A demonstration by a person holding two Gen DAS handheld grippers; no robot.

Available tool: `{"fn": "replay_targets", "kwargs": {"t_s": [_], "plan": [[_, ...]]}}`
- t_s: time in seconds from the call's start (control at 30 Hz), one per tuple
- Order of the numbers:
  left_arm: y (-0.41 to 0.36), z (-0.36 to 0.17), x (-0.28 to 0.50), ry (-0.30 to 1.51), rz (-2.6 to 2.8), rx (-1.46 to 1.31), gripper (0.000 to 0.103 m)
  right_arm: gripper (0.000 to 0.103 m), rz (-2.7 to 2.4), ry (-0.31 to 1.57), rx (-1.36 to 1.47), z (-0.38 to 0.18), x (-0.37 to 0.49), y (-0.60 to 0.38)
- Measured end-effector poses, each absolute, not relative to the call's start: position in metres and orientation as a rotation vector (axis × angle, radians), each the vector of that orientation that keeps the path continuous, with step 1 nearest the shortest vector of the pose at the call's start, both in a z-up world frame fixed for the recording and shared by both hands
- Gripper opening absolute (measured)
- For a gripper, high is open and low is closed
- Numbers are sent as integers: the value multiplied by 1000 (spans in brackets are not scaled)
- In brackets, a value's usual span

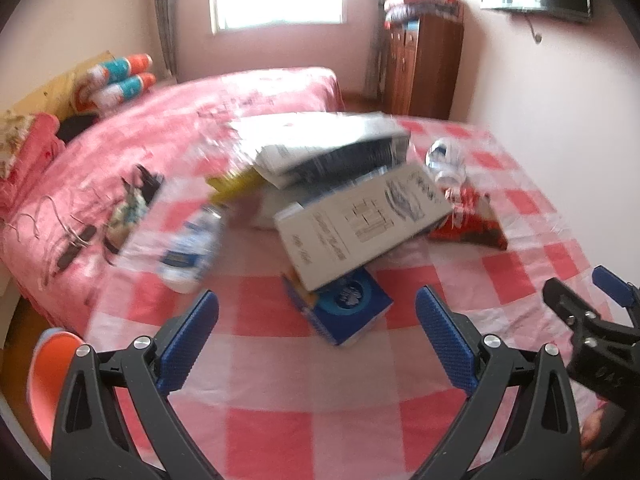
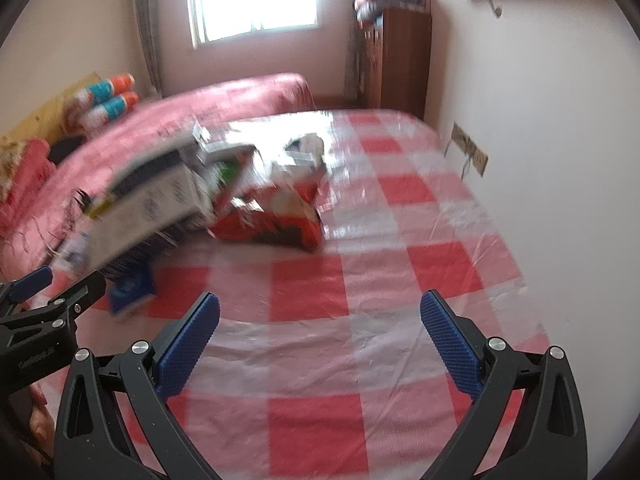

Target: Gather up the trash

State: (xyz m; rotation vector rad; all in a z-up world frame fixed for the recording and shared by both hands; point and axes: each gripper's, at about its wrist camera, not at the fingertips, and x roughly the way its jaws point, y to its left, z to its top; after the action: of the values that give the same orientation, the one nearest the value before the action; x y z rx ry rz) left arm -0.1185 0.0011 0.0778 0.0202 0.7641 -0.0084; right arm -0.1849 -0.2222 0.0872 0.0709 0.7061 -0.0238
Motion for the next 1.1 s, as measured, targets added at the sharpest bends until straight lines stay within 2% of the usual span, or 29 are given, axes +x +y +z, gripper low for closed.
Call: {"fn": "replay_targets", "kwargs": {"t_s": [0.57,1.1], "plan": [[58,137,-187,577,30,-38,99,99,1,389,-30,173,-276,-182],[62,153,-215,488,39,-26,99,99,-36,283,-30,206,-312,-181]]}}
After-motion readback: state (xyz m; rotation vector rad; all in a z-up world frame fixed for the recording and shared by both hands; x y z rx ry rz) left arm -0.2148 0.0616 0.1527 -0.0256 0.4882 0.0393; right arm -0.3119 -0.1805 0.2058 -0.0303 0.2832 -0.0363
